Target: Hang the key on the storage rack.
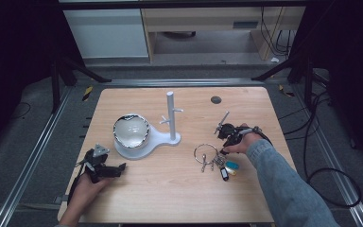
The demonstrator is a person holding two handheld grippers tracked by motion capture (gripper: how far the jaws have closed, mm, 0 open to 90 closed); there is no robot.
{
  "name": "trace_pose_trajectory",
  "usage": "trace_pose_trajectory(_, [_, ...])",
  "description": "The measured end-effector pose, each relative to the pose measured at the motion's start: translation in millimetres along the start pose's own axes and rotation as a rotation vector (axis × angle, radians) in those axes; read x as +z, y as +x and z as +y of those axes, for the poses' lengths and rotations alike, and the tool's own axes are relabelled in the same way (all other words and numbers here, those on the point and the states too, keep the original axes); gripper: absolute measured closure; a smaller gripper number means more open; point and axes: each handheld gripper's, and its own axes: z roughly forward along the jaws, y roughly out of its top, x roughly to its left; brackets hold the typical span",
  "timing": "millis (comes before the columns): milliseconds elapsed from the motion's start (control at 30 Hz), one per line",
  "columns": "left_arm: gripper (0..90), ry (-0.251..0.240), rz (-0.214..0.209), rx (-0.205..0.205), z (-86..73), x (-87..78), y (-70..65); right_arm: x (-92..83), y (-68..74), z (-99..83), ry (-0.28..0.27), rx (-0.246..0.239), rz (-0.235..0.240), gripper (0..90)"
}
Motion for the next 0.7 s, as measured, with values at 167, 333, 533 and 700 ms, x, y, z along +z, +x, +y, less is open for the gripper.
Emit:
trace_pose_trajectory(167, [0.0, 0.000, 0.000, 0.000, 0.0, 0.0, 0.0, 3.4, 2.6, 3.1, 0.026, -0.027, 0.018, 72.5])
trace_pose_trajectory(333, [0.0, 0.000, 0.000, 0.000, 0.0, 0.0, 0.0, 5.0, 4.2, 3.0, 0.040, -0.043, 0.027, 82.7])
trace_pose_trajectory(533, [0.0, 0.000, 0.000, 0.000, 0.0, 0.0, 0.0, 1.2, 4.0, 0.6, 0.045, -0.024, 0.032, 88.4])
trace_pose_trajectory(700, [0.0, 0.000, 0.000, 0.000, 0.0, 0.0, 0.0, -2.5, -2.1, -5.9, 0.050, 0.005, 0.004, 88.4])
